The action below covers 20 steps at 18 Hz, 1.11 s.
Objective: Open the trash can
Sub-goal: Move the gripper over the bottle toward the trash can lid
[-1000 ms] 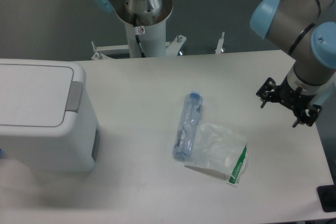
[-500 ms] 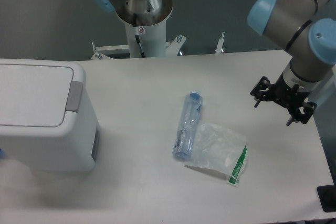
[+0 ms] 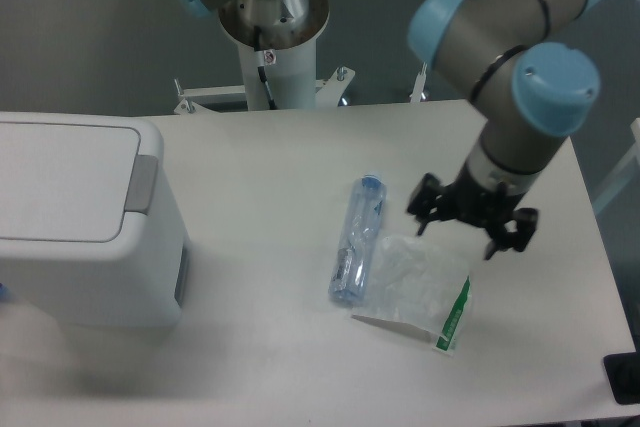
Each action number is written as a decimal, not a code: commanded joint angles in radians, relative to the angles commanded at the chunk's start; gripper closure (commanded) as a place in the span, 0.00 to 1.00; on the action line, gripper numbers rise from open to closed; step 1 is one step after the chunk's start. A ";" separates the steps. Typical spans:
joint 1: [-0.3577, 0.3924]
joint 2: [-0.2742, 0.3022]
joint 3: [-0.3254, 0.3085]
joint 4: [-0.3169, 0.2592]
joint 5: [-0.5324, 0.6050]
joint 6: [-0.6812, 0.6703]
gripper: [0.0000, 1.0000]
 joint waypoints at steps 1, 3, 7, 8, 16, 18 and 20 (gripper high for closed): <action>-0.002 0.012 0.000 0.002 -0.016 -0.022 0.00; -0.012 0.038 -0.005 -0.002 -0.025 -0.042 0.00; -0.049 0.094 -0.052 -0.003 -0.053 -0.080 0.00; -0.058 0.097 -0.058 -0.006 -0.054 -0.101 0.00; -0.192 0.187 -0.087 -0.009 -0.083 -0.329 0.00; -0.218 0.203 -0.097 -0.009 -0.085 -0.381 0.00; -0.230 0.225 -0.115 -0.008 -0.088 -0.416 0.00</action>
